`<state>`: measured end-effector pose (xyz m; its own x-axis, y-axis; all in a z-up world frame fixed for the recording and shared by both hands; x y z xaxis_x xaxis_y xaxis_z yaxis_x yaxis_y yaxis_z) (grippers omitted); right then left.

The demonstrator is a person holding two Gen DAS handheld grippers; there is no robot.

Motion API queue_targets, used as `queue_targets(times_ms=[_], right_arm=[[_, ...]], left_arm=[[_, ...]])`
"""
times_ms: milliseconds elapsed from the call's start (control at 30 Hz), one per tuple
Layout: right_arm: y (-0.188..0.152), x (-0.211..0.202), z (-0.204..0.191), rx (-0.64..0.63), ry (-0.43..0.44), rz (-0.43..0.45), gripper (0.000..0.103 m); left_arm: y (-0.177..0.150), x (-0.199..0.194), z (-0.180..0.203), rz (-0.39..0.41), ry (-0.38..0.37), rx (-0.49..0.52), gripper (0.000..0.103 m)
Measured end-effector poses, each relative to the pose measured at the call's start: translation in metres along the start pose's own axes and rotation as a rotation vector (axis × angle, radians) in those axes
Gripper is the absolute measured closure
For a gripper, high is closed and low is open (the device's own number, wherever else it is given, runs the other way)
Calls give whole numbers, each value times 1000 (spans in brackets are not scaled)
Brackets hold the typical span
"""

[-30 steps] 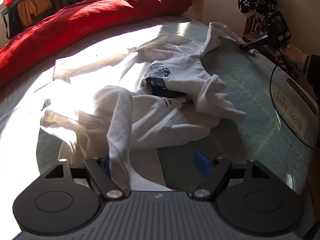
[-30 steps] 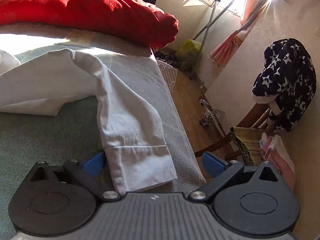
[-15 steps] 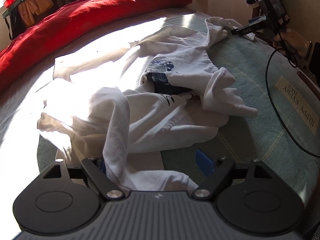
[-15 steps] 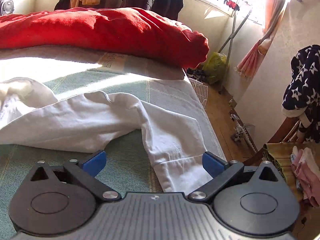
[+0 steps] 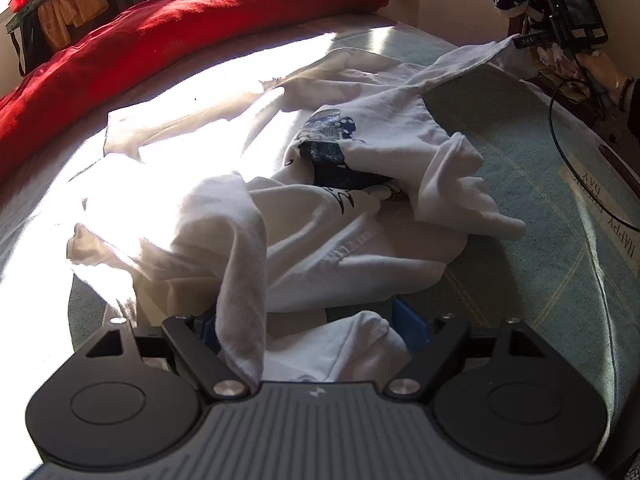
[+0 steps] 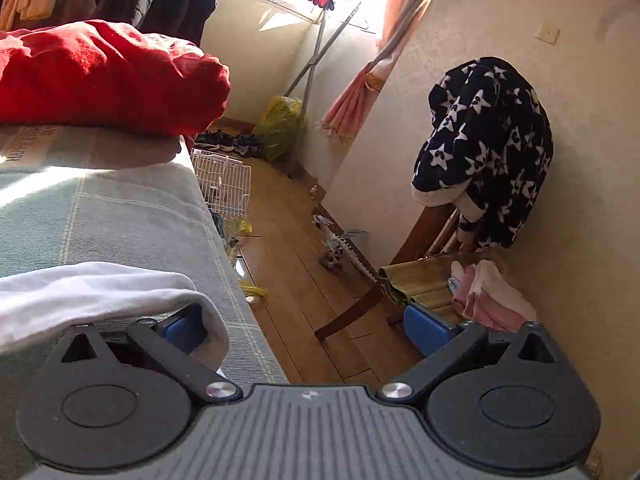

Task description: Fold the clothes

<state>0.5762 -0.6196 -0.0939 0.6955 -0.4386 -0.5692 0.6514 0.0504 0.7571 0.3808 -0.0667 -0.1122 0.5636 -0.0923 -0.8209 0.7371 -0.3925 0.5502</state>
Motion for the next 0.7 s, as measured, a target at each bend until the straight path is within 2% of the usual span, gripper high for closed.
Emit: queue_targets(times_ms=[100, 233, 400, 467, 567, 700], right_arm=[[-16, -2, 29, -6, -7, -74, 0], [-43, -2, 41, -102, -4, -175, 0], [-60, -9, 60, -237, -158, -225, 0], [-63, -11, 67, -228, -147, -248, 0], [-53, -24, 61, -150, -52, -213, 0], [-31, -38, 9, -44, 225, -173, 0]], left_arm=[[0, -1, 0, 2, -4, 2, 20], [0, -2, 0, 5, -7, 3, 20], [-1, -4, -1, 8, -14, 2, 20], [-1, -4, -1, 7, -14, 4, 20], [-1, -4, -1, 7, -11, 3, 20], [-1, -7, -2, 8, -13, -5, 20]])
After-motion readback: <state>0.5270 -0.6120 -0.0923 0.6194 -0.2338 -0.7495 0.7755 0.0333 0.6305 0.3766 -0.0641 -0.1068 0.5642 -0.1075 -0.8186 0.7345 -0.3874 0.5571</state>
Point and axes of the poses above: each gripper's, at about its wrist camera, not at the fingertips, and x roughly the way its jaws point, z to its right, y to its top, the point moved 8 cm from there along x, roughly the way its jaws point, and after that the axes turned 7 degrees about y, right-handed, at the moved point
